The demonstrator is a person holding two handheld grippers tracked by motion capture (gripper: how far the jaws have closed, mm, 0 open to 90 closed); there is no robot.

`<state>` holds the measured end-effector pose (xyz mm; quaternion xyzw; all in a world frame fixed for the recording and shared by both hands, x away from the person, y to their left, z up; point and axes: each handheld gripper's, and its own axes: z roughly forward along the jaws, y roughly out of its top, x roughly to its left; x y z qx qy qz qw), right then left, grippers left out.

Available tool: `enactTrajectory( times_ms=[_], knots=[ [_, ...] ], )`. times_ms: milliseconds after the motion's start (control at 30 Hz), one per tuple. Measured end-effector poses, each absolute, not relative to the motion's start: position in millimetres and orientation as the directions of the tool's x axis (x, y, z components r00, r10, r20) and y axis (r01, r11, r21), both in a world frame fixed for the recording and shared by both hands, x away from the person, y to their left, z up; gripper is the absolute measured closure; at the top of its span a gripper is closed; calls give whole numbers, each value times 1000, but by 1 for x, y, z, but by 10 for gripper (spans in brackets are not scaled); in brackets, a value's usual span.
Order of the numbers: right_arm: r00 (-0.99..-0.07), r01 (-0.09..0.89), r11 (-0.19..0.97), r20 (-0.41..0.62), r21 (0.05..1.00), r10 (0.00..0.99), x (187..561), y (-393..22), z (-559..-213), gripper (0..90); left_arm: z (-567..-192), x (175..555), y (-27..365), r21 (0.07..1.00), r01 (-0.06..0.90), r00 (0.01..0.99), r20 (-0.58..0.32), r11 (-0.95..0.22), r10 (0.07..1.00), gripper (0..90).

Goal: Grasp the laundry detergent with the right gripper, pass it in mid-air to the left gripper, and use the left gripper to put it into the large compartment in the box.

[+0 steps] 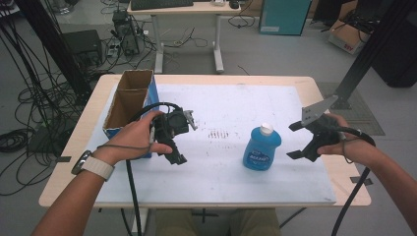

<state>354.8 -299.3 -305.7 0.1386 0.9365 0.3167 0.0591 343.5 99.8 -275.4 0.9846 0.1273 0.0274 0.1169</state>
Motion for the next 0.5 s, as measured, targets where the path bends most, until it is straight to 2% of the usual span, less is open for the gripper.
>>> enactTrajectory(
  times_ms=[500],
  knots=[
    [-962,191,727,-22,659,273,357,-298,-316,50,-278,344,99,234,250,965,18,-940,261,82]
  ],
)
